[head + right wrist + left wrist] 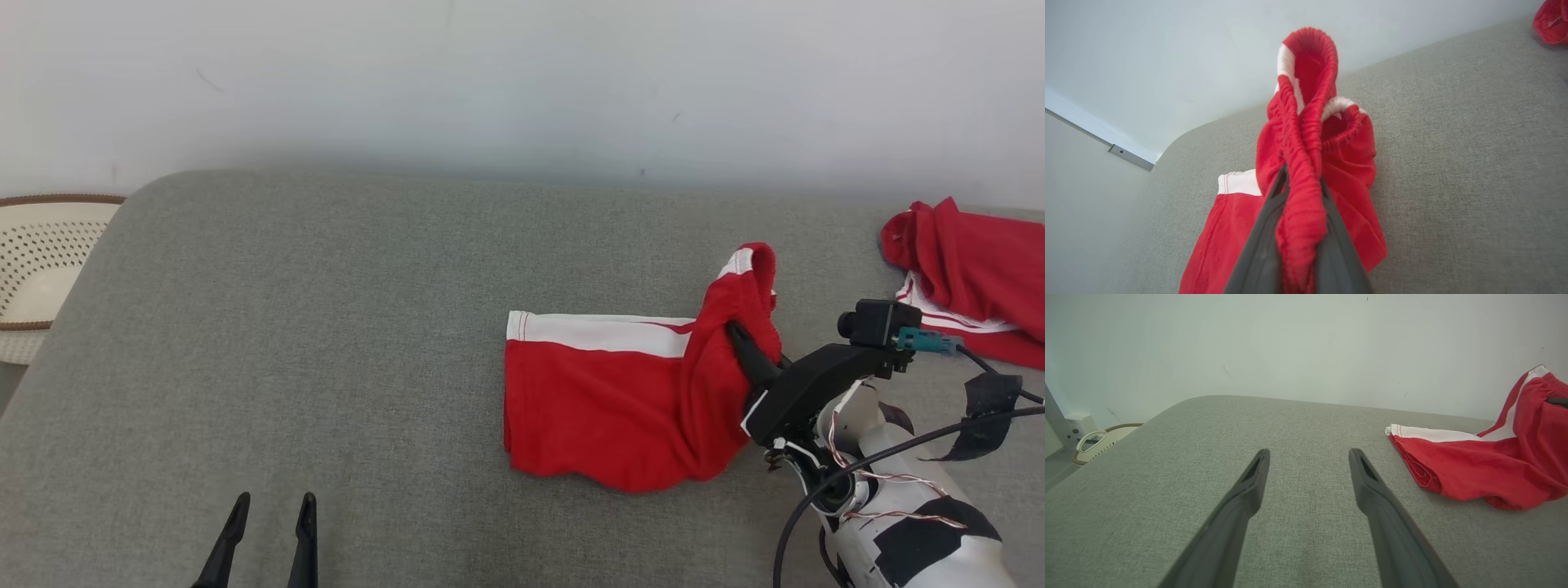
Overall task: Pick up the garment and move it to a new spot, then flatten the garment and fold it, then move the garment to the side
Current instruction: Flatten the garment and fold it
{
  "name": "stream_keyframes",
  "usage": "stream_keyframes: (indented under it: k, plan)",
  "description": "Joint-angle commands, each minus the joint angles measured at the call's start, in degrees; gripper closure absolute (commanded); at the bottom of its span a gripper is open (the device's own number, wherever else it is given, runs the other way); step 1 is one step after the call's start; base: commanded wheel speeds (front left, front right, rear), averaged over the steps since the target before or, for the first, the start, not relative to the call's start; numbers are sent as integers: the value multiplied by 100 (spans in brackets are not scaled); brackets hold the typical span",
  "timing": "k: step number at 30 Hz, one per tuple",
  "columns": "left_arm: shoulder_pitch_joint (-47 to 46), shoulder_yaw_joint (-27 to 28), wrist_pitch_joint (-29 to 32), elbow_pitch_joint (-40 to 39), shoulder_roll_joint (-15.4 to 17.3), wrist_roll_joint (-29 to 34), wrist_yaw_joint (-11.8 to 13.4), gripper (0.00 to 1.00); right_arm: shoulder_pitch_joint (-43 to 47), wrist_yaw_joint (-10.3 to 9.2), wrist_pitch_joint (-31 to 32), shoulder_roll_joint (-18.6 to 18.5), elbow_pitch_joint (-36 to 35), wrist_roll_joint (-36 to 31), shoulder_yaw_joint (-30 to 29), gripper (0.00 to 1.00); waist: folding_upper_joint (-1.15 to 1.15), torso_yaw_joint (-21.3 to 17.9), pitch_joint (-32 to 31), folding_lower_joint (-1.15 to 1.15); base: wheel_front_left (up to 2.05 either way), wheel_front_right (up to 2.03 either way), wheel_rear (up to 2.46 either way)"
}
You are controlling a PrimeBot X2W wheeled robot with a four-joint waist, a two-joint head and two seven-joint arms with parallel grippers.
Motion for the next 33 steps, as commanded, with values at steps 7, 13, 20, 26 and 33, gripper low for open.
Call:
stream_keyframes:
  k: [7, 13, 20, 26, 33]
  plan:
    - [-120, -138, -24, 59, -6, -49, -13, 0, 90, 1, 120, 33, -366, 218, 371, 100, 0, 259, 61, 0, 0, 0, 0]
    - [-217, -330, -24, 100, -7, -90, -1, 0, -125, 1, 76, 272, -86, 39, 489, 100, 0, 461, 124, 0, 0, 0, 0]
    - [-370, -544, -24, 213, -8, -150, 0, 0, -339, 1, -71, 586, 520, -169, 571, 100, 0, 689, 174, 0, 0, 0, 0]
    - [-454, -627, -24, 295, -7, -171, -25, 0, -468, 2, -317, 807, 1105, -312, 583, 100, 0, 856, 203, 0, 0, 0, 0]
    - [-507, -664, -24, 354, -7, -193, 1, 0, -585, 2, -567, 917, 1524, -329, 657, 76, 0, 929, 201, 0, 0, 0, 0]
